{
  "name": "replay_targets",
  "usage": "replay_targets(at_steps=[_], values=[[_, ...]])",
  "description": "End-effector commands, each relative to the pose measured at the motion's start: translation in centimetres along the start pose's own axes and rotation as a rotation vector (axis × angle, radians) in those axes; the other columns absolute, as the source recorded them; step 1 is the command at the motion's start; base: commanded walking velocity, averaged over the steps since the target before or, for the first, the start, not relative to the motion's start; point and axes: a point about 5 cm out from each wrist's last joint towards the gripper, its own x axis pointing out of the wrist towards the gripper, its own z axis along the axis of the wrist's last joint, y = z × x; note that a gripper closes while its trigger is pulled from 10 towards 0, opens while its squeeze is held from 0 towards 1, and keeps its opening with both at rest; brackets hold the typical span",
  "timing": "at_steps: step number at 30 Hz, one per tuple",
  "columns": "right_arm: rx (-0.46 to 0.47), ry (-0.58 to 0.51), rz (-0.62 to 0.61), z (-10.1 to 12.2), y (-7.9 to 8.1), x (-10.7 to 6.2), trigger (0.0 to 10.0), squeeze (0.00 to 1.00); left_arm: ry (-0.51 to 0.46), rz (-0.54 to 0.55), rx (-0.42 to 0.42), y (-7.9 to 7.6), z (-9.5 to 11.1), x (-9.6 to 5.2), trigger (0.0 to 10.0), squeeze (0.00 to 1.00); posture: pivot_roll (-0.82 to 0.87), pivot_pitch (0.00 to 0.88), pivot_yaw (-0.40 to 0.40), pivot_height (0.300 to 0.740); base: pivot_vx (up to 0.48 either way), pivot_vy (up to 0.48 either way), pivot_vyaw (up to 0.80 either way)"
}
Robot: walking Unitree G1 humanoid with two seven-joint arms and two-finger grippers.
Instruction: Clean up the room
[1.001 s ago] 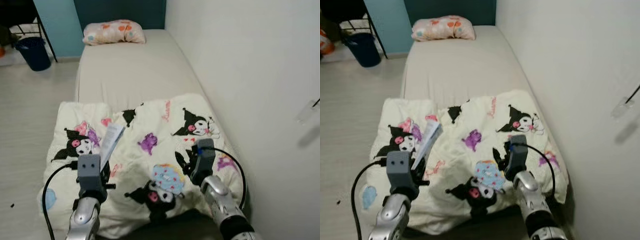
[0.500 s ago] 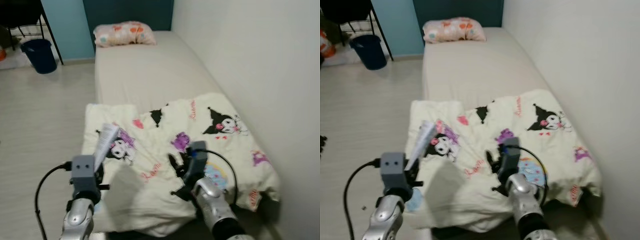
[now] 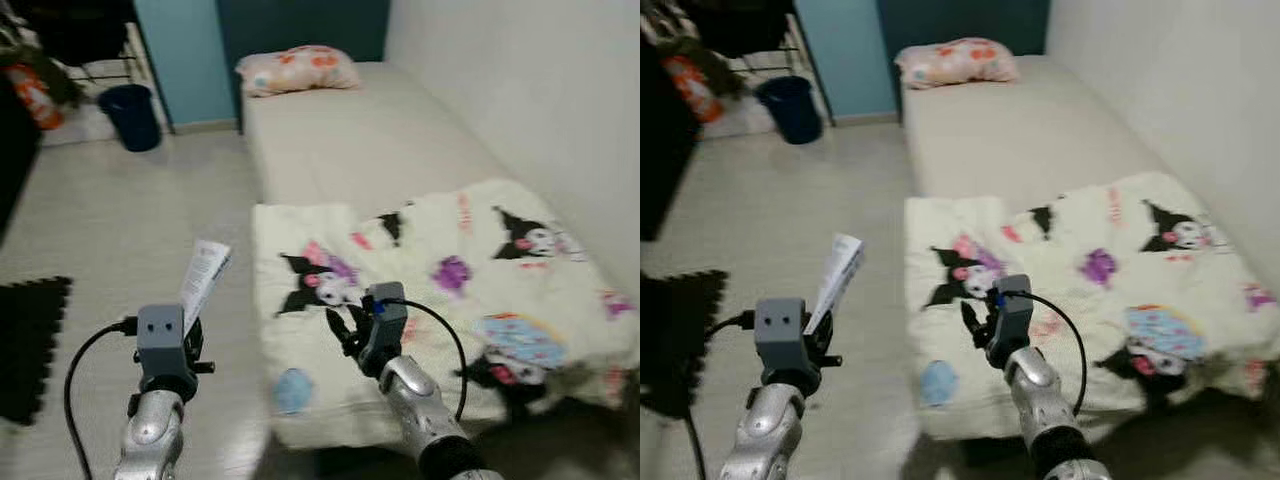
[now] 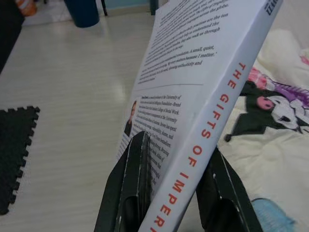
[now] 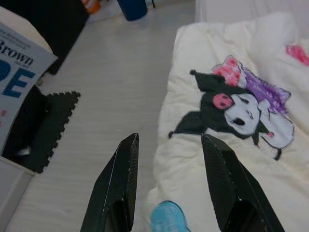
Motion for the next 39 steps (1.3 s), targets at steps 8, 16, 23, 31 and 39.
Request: replay_targets(at_steps=[8,16,23,31,39], values=[[0.028,-0.004,0.006,-0.3,0.6,0.0,10.0,0.00,-0.010,0.007,0.007,0.4,0.3,0.1,10.0,0.00,0.04,0.143,-0.008,0.740,0.000,0.480,0.00],[0.030,-0.005,-0.001,-0.2,0.3,-0.1,10.0,0.00,0.017,-0.032,0.020,0.2,0.3,0.4,10.0,0.00,0.04,0.145,-0.003,0.740,0.000,-0.240,0.00],[0.030,-0.006,-0.010,-0.2,-0.1,-0.2,10.0,0.00,0.020,-0.031,0.030,0.0,0.3,0.4,10.0,0.00,0.04,0.145,-0.001,0.740,0.000,-0.480,0.00],[0.024,-0.001,-0.016,-0.3,-0.4,-0.3,10.0,0.00,0.043,0.012,0.029,0.1,-0.1,0.3,10.0,0.00,0.04,0.137,-0.013,0.740,0.000,-0.060,0.00],[0.006,0.005,-0.014,-0.4,-0.2,-0.3,10.0,0.00,0.082,0.071,0.046,0.8,-0.9,0.4,10.0,0.00,0.03,0.125,-0.016,0.740,0.000,0.000,0.00]])
